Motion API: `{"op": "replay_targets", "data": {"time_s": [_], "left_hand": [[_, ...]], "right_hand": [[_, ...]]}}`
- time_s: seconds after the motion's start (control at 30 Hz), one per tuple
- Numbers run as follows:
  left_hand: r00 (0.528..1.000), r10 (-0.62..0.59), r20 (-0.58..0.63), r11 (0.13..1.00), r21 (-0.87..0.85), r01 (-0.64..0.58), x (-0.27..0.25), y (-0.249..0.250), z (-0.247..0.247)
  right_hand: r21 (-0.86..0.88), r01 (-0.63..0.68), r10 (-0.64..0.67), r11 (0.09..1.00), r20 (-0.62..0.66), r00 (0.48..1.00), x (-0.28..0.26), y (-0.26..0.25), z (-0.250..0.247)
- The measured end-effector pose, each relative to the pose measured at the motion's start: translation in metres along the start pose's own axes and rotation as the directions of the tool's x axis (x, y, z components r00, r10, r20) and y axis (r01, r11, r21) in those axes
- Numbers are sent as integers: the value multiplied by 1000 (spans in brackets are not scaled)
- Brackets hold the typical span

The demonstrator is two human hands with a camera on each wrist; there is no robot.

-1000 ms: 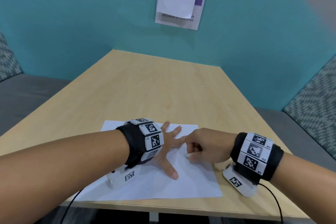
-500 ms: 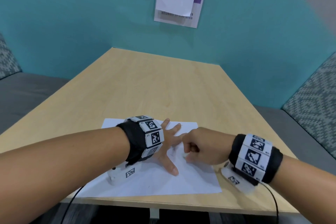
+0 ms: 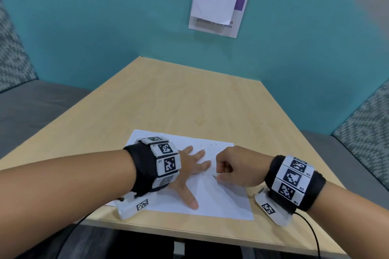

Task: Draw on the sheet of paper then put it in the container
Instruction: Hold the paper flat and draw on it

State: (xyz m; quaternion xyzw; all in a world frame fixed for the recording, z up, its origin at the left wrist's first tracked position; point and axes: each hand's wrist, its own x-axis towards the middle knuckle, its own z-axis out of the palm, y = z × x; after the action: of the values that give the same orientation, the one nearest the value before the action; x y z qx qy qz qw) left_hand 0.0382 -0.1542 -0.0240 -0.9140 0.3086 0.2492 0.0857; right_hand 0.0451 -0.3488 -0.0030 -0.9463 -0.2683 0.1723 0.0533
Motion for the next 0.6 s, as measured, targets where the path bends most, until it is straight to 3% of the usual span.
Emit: {"op": "replay_targets", "data": {"time_s": [0.17, 0.3, 0.47, 0.6], "left_hand": [[1000, 8, -19, 1000, -14, -8, 4, -3, 5], [1000, 1, -29, 1000, -7, -2, 13, -10, 13], [999, -19, -30, 1000, -2, 19, 12, -9, 14], [1000, -18, -14, 1000, -4, 18, 10, -7, 11]], "right_hand": [[21, 22, -22, 1000, -1, 1000, -3, -3, 0], [75, 116, -121, 990, 68, 990, -7, -21, 9], [2, 7, -7, 1000, -31, 1000, 10, -2, -4], [66, 157, -163, 985, 96, 982, 6, -27, 13]]}}
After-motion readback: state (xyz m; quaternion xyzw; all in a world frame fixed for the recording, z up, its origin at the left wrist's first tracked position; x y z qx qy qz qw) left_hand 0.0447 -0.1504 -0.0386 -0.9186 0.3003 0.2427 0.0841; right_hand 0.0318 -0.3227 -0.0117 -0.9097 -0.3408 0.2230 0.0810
